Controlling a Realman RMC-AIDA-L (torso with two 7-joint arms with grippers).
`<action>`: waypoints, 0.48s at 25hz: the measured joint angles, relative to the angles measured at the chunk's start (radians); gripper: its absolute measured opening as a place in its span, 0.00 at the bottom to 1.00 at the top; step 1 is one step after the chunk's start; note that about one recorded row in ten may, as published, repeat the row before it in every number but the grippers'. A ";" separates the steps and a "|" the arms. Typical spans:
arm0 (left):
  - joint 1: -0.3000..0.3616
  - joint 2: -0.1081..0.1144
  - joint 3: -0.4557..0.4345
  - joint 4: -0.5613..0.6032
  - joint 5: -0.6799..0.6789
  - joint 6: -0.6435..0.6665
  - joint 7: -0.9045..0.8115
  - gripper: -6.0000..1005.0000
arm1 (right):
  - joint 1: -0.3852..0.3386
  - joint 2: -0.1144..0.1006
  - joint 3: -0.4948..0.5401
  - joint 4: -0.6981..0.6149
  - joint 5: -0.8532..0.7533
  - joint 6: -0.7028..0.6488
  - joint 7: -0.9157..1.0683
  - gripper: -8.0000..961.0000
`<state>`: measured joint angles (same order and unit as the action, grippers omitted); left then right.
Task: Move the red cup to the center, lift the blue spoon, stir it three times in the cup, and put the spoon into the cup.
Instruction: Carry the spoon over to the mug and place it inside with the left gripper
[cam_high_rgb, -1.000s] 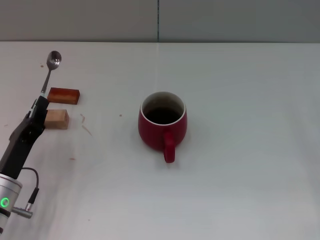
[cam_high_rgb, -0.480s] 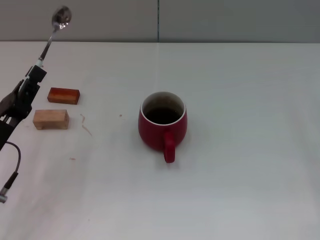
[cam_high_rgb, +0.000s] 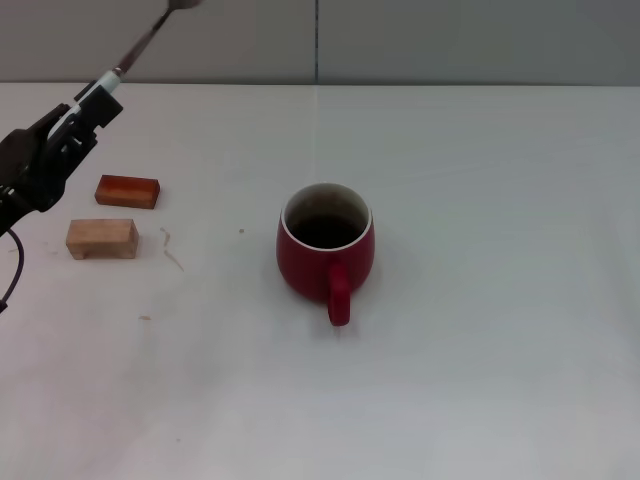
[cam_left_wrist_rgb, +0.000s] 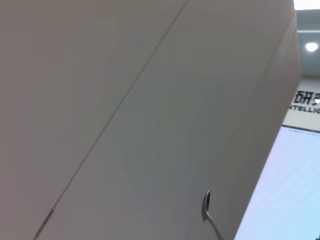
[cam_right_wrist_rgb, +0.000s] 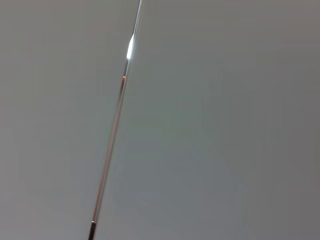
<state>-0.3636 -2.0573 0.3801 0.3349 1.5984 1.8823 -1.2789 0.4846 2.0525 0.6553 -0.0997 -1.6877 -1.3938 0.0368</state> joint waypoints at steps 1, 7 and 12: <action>-0.007 0.000 0.017 0.027 0.000 0.003 -0.007 0.16 | -0.006 0.003 0.001 0.000 0.001 -0.004 0.000 0.68; -0.042 0.000 0.139 0.167 0.003 -0.026 -0.035 0.17 | -0.033 0.012 0.003 0.001 0.006 -0.025 0.000 0.68; -0.060 0.000 0.242 0.289 0.009 -0.064 -0.087 0.17 | -0.052 0.019 0.004 0.007 0.018 -0.033 0.000 0.68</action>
<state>-0.4233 -2.0570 0.6216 0.6242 1.6079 1.8182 -1.3660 0.4326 2.0711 0.6596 -0.0930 -1.6698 -1.4269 0.0364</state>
